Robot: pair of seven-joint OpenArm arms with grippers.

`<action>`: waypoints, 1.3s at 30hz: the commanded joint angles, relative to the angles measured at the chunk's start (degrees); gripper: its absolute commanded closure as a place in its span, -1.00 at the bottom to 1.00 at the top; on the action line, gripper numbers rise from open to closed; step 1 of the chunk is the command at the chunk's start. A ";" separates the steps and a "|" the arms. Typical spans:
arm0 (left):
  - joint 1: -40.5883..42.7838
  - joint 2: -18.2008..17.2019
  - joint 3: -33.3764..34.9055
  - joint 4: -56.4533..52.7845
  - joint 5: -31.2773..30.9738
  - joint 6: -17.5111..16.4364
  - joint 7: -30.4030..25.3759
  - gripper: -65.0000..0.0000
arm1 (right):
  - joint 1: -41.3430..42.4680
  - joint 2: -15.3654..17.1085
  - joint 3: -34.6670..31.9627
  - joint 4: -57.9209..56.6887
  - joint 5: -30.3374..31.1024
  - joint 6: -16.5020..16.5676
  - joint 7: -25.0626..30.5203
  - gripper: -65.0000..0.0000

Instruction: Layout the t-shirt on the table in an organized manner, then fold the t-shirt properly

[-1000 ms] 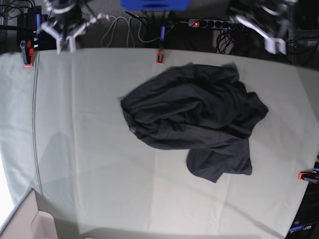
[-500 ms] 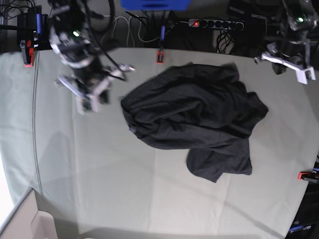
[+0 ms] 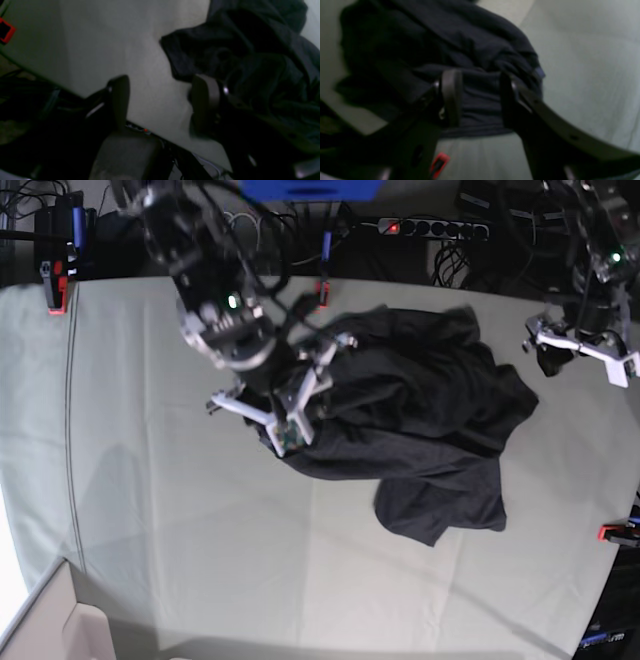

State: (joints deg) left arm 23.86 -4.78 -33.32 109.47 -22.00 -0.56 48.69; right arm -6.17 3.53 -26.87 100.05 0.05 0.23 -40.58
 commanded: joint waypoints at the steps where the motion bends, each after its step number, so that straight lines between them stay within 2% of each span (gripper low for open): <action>1: -1.40 -0.46 -0.13 -0.24 0.06 0.25 -0.64 -0.18 | 1.47 -0.76 0.02 -0.49 0.25 0.08 1.50 0.21; 5: -5.79 -0.46 -0.04 -6.31 -0.02 0.25 -2.05 -0.18 | 4.81 -0.94 1.77 -5.32 0.25 0.08 1.59 0.21; 13: -11.77 -1.60 4.71 -21.78 0.15 0.25 -16.20 -0.18 | 5.78 -0.58 4.15 -7.96 0.17 0.08 1.59 0.21; 16: -13.09 -1.69 7.25 -28.02 0.15 0.25 -21.39 -0.18 | 4.99 0.73 4.06 -7.79 0.08 0.08 1.59 0.21; 21: -16.08 -1.95 11.91 -36.90 0.15 0.25 -26.75 -0.17 | 4.20 1.88 4.15 -7.87 0.08 0.08 1.59 0.22; 22: -16.25 -1.95 12.88 -37.87 0.15 0.25 -27.19 -0.15 | 4.20 2.40 4.15 -7.87 0.08 0.08 1.59 0.22; 24: -16.34 -1.95 14.02 -37.87 0.15 0.25 -27.72 0.07 | 4.20 2.58 4.15 -7.87 0.08 0.08 1.50 0.22; 26: -16.16 -1.95 13.94 -37.25 -0.29 0.25 -27.37 0.51 | 4.20 2.67 4.15 -7.79 -0.01 0.08 1.15 0.22; 27: -16.08 -1.95 13.85 -36.20 -0.29 0.34 -27.19 0.84 | 4.20 3.11 4.24 -7.70 -0.01 0.08 1.06 0.22; 28: -15.90 -1.95 13.85 -34.88 -0.20 0.78 -27.10 1.00 | 4.20 3.55 4.24 -7.70 -0.01 0.08 1.06 0.22; 29: -15.02 -1.95 13.76 -32.68 -0.46 0.78 -27.02 1.00 | 4.20 3.72 4.24 -7.70 -0.01 0.08 1.06 0.22; 30: -13.44 -1.95 13.23 -28.90 -0.46 0.78 -26.49 0.89 | 4.20 3.81 4.24 -7.61 -0.01 0.08 1.06 0.22; 34: -7.64 -0.89 9.19 -11.67 -0.46 0.78 -24.73 1.00 | 4.11 4.25 4.24 -7.87 -0.01 0.08 1.06 0.22; 39: -10.45 0.16 9.89 3.19 -0.46 0.78 -22.01 0.99 | 4.11 5.31 4.24 -7.43 -0.01 0.08 1.06 0.22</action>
State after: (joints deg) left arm 14.06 -3.99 -22.98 111.44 -22.65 0.14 29.47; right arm -2.79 8.75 -22.68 91.31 0.03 0.21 -40.56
